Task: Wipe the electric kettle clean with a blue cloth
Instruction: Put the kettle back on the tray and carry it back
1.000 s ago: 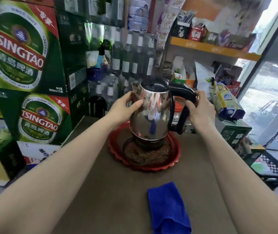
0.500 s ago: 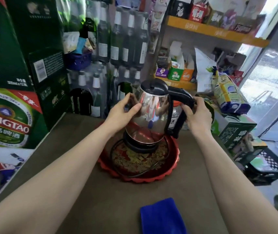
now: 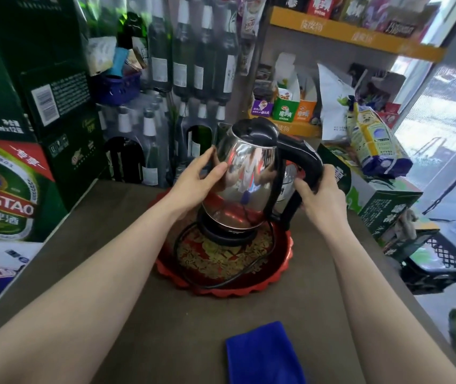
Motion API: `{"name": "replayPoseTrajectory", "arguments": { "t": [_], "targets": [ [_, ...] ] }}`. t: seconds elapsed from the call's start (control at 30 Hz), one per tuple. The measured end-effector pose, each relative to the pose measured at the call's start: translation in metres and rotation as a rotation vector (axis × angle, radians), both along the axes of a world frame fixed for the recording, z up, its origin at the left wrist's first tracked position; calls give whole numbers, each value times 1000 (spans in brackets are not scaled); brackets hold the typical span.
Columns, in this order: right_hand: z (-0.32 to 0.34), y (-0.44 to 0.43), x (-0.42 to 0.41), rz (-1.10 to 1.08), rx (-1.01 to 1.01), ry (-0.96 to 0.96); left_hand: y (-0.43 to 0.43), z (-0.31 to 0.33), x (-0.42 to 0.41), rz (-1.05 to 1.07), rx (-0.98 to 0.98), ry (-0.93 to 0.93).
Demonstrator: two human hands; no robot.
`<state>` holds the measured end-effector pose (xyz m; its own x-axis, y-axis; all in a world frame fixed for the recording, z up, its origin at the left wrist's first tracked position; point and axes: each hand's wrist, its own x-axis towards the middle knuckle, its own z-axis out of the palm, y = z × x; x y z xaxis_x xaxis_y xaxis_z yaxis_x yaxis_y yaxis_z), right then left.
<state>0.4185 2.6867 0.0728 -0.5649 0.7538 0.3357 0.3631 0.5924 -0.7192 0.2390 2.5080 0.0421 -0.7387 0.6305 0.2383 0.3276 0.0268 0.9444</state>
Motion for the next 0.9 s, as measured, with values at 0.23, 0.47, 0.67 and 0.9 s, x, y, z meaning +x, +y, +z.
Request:
{"name": "replayPoseTrajectory", "arguments": {
  "t": [0.23,0.47,0.67,0.9],
  "targets": [
    [1,0,-9,25,-13,-1,-5,-14,-1,-14,2,-55],
    [-3,11,-2,-29,-73,-41,-23,-53,9,7,-275,88],
    [-2,5,17,-42,-8,-46,-31,-75,14,16,-493,211],
    [-8,-23,-6,-14,98,-18,-35,-82,12,87,-467,165]
  ]
}}
